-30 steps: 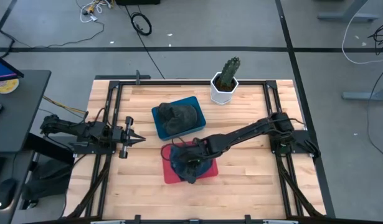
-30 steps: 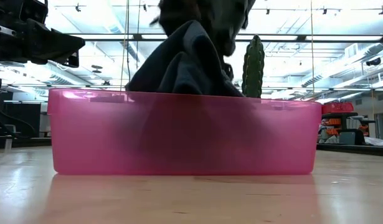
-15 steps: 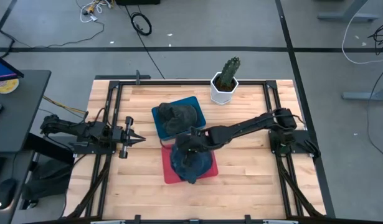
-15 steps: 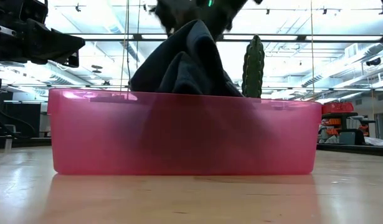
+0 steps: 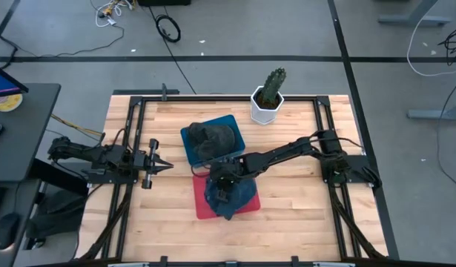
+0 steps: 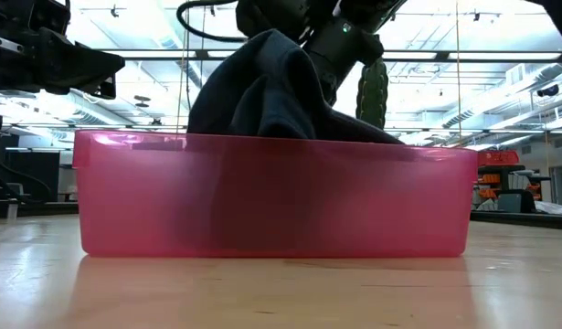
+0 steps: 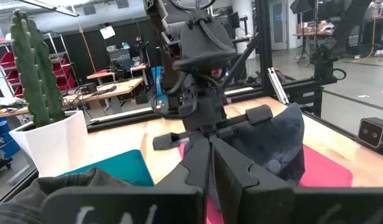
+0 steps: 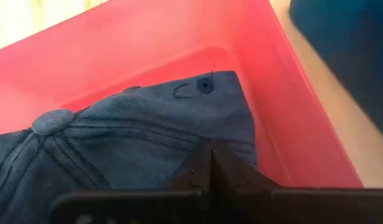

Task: Pick & Place hat
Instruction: Put the blue cap into the pink bin

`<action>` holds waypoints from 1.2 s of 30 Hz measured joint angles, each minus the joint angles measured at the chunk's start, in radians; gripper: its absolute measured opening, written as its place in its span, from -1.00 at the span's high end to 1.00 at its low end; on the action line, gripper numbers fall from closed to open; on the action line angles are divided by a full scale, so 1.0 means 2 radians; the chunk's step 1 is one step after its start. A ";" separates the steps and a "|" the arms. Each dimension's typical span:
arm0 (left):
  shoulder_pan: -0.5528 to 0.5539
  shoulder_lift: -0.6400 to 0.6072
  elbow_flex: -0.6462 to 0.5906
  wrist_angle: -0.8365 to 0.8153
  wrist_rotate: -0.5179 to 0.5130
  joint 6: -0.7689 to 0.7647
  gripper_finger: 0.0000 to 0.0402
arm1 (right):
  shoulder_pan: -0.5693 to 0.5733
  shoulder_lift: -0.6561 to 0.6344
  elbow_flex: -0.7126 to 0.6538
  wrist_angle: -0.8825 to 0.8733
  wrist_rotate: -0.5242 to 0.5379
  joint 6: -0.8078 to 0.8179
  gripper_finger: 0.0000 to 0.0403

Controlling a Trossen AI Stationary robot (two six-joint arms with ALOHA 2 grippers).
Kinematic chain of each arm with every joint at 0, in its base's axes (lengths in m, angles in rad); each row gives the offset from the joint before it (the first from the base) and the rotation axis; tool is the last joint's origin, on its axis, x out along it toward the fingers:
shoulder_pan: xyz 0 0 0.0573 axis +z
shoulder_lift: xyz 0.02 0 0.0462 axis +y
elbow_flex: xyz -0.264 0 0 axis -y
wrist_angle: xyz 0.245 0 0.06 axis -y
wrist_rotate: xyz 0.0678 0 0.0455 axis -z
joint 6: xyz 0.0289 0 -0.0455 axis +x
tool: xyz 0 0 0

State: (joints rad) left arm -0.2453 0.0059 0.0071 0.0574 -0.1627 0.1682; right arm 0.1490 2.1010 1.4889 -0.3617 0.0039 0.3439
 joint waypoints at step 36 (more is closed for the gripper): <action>0.000 0.000 0.000 0.000 0.000 0.000 0.87 | 0.089 -0.017 0.000 -0.055 -0.011 -0.007 1.00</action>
State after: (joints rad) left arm -0.2451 0.0062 0.0071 0.0570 -0.1623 0.1683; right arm 0.3273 2.0672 1.4891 -0.4712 -0.0180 0.3298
